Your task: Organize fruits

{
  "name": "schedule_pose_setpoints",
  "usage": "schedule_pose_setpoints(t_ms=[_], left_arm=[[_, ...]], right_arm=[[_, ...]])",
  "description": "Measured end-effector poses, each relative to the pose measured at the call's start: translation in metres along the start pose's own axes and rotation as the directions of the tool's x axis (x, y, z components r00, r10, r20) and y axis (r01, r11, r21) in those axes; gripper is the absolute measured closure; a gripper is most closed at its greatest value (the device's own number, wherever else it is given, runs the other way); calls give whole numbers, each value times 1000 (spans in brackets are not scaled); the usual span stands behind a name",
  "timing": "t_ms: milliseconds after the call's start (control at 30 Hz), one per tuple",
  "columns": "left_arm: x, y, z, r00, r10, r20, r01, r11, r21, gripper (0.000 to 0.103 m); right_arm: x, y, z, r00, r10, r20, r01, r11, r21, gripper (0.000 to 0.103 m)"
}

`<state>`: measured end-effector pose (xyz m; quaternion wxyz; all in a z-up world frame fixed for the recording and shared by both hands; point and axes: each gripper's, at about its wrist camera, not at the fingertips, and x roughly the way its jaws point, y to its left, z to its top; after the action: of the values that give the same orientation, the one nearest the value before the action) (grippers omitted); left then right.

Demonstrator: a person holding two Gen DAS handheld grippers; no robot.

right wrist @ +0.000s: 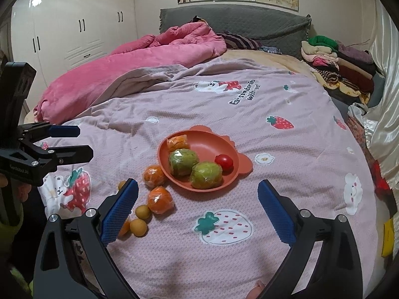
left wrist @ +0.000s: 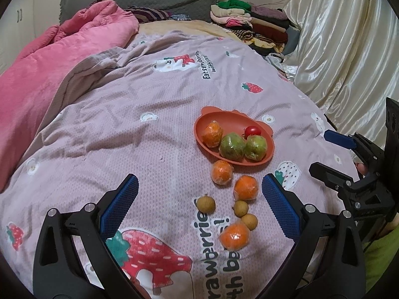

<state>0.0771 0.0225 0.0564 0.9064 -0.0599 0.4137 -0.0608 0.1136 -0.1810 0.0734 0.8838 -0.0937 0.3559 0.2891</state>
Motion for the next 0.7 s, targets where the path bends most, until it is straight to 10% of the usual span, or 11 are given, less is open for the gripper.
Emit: schedule_pose_setpoints(t_ms=[700], left_arm=[[6,9,-30,998,21,-52,-22,1000,-2,10]], right_arm=[[5,4,-18,999,26,-45,-25,1000,13,7]])
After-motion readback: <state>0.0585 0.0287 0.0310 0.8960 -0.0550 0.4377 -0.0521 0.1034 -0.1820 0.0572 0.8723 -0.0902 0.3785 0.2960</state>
